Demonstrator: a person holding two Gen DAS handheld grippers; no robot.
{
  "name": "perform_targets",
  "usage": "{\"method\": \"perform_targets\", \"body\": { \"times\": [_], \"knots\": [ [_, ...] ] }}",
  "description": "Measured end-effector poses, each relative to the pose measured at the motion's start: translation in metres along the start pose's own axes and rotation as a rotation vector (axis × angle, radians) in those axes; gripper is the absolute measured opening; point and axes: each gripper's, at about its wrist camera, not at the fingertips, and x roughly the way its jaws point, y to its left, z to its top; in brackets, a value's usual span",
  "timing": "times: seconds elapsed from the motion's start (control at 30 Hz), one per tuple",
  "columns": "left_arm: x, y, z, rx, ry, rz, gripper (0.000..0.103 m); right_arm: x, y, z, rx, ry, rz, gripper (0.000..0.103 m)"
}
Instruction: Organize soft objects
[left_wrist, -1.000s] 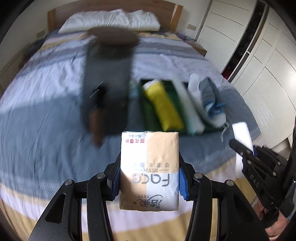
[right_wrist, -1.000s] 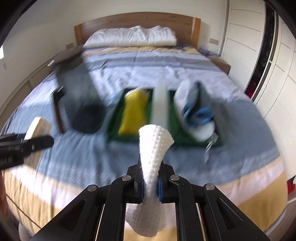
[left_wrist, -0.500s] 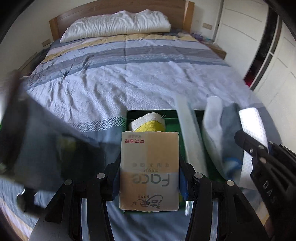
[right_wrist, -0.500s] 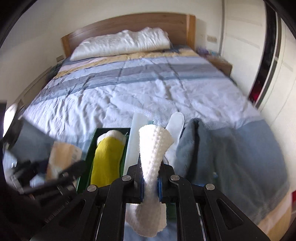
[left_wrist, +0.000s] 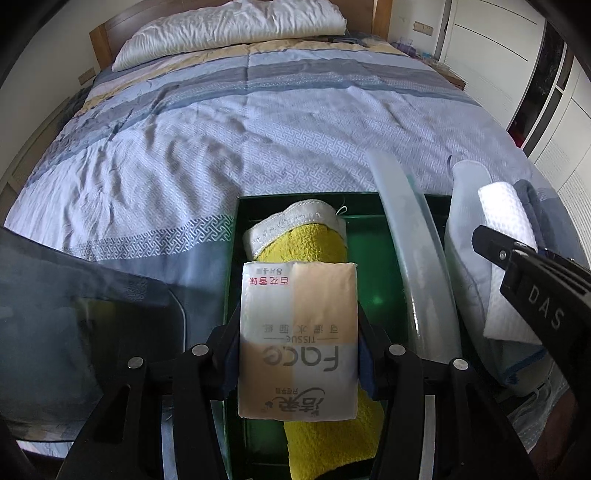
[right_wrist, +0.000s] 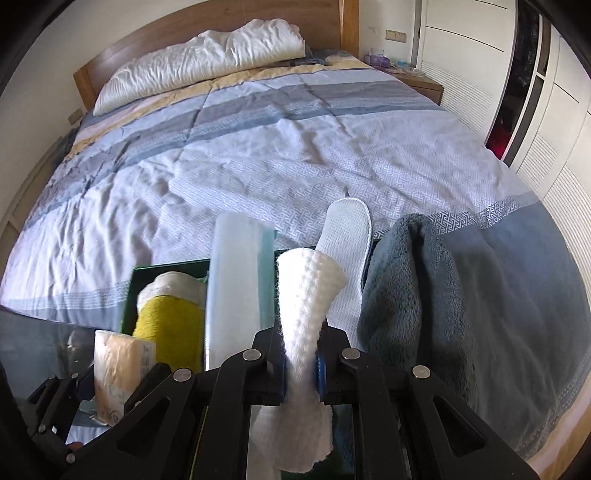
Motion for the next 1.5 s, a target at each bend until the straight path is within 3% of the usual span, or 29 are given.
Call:
{"method": "perform_targets", "body": {
  "times": [0.2,0.27,0.3,0.37,0.43,0.47,0.53,0.6,0.67,0.7,0.93,1.2,1.33,1.5],
  "knots": [
    [0.006,-0.001,-0.002,0.01,0.008,-0.004,0.047,0.011,0.002,-0.003,-0.01,0.028,-0.024,0.016],
    [0.008,-0.001,-0.002,0.013,0.012,-0.017,0.05,0.016,0.003,-0.001,-0.009,0.033,-0.03,0.024],
    [0.008,-0.001,-0.003,0.014,0.011,-0.02,0.052,0.016,0.003,-0.001,-0.005,0.033,-0.031,0.033],
    [0.007,-0.001,-0.003,0.017,0.007,-0.016,0.07,0.016,0.004,-0.001,-0.005,0.03,-0.034,0.037],
    [0.005,-0.002,-0.003,0.022,-0.002,-0.027,0.079,0.016,0.005,-0.002,-0.01,0.029,-0.045,0.04],
    [0.005,-0.003,-0.003,0.024,-0.005,-0.027,0.079,0.015,0.006,-0.002,-0.013,0.026,-0.053,0.043],
    [0.004,-0.005,-0.003,0.026,-0.004,-0.03,0.08,0.013,0.006,-0.002,-0.015,0.016,-0.056,0.06],
    [0.001,-0.005,-0.002,0.025,-0.009,-0.034,0.083,0.01,0.007,-0.002,-0.018,0.01,-0.061,0.063],
    [-0.001,-0.005,-0.002,0.021,-0.015,-0.037,0.096,0.005,0.008,-0.002,-0.026,0.0,-0.065,0.074],
    [-0.003,-0.006,-0.001,0.023,-0.023,-0.038,0.097,0.001,0.008,-0.002,-0.031,-0.011,-0.067,0.079],
    [-0.015,-0.013,0.004,0.042,-0.051,-0.026,0.099,-0.024,0.009,0.003,-0.029,-0.078,-0.063,0.088],
    [-0.054,-0.024,0.017,0.049,-0.134,-0.019,0.099,-0.1,-0.006,0.002,-0.007,-0.274,-0.184,0.1],
    [-0.087,-0.026,0.003,0.057,-0.171,-0.051,0.099,-0.151,-0.021,-0.022,0.024,-0.326,-0.218,0.102],
    [-0.134,-0.026,-0.037,0.069,-0.208,-0.072,0.099,-0.196,-0.025,-0.076,-0.009,-0.307,-0.264,0.103]
  ]
}}
